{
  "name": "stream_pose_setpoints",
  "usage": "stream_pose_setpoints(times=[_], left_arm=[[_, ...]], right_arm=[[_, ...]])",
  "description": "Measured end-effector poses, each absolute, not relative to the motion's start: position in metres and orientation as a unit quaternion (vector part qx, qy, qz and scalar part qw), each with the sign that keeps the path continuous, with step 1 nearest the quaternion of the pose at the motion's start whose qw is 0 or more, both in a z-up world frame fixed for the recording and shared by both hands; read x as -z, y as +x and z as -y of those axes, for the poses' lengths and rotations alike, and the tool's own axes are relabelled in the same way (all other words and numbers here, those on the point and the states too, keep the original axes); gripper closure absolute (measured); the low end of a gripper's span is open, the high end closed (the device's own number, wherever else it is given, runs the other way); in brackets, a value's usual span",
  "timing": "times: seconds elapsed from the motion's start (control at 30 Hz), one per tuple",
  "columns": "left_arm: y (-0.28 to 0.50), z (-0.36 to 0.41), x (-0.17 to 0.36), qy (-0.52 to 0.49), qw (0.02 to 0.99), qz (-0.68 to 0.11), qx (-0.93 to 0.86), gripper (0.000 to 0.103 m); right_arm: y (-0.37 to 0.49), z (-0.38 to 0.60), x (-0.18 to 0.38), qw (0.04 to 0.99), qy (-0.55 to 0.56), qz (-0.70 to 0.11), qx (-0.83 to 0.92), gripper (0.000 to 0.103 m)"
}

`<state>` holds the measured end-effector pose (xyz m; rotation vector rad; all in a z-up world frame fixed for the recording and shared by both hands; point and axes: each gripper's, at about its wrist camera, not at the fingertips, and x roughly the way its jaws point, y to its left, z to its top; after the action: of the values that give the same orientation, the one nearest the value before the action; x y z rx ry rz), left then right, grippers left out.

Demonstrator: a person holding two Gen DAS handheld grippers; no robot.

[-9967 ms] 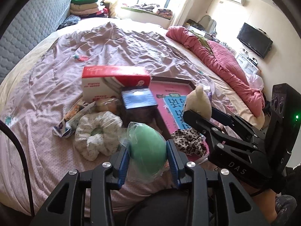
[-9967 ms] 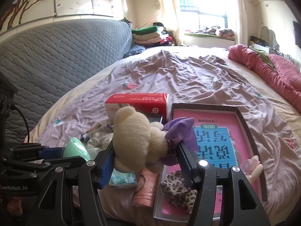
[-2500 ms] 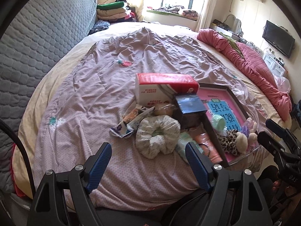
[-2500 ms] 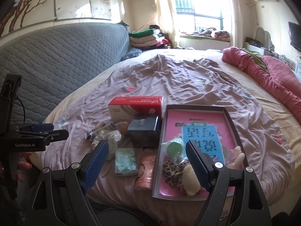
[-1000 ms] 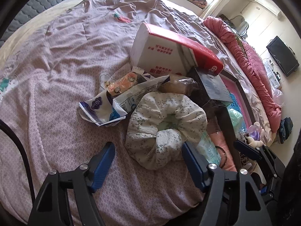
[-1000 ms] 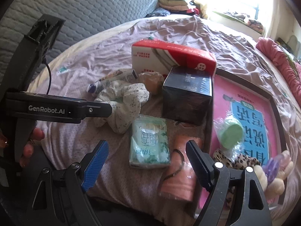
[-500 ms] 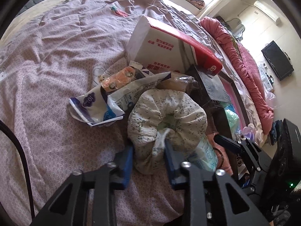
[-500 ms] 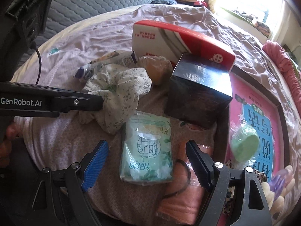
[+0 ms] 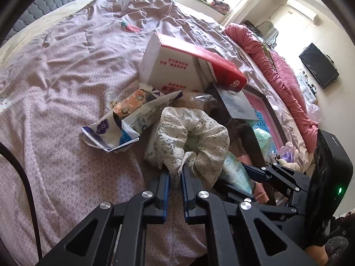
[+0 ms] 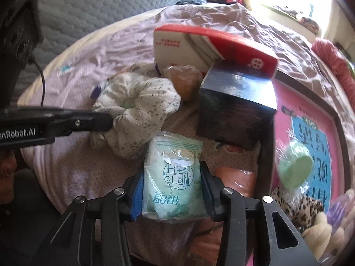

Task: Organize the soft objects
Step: 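Grasp the floral scrunchie with the left gripper while the right gripper grasps the green wipes pack, then carry the scrunchie with the left gripper while the right gripper carries the wipes pack over the tray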

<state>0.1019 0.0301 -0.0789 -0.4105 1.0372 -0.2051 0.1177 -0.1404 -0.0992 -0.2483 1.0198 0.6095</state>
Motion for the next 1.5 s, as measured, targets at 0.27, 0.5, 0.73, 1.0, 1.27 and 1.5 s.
stream_pose_setpoints(times=[0.27, 0.5, 0.73, 1.0, 1.27, 1.5], left_arm=[[0.087, -0.028, 0.061, -0.185, 0.854, -0.476, 0.096, 0.094], [0.074, -0.018, 0.038, -0.162, 0.869, -0.457, 0.095, 0.094], [0.064, -0.004, 0.021, -0.14, 0.878, -0.447, 0.101, 0.094], [0.056, 0.015, -0.001, -0.127, 0.887, -0.43, 0.11, 0.094], [0.053, 0.039, -0.015, -0.108, 0.891, -0.424, 0.12, 0.094], [0.052, 0.056, -0.03, -0.095, 0.896, -0.414, 0.132, 0.094]], right_arm=[[0.115, 0.163, 0.076, 0.84, -0.057, -0.464, -0.276, 0.059], [0.106, 0.166, 0.059, 0.848, -0.056, -0.447, -0.279, 0.059], [0.098, 0.174, 0.044, 0.858, -0.049, -0.433, -0.272, 0.059], [0.093, 0.2, 0.021, 0.874, -0.024, -0.414, -0.253, 0.059], [0.088, 0.217, 0.007, 0.882, -0.009, -0.404, -0.24, 0.059], [0.085, 0.239, -0.008, 0.893, 0.007, -0.391, -0.223, 0.059]])
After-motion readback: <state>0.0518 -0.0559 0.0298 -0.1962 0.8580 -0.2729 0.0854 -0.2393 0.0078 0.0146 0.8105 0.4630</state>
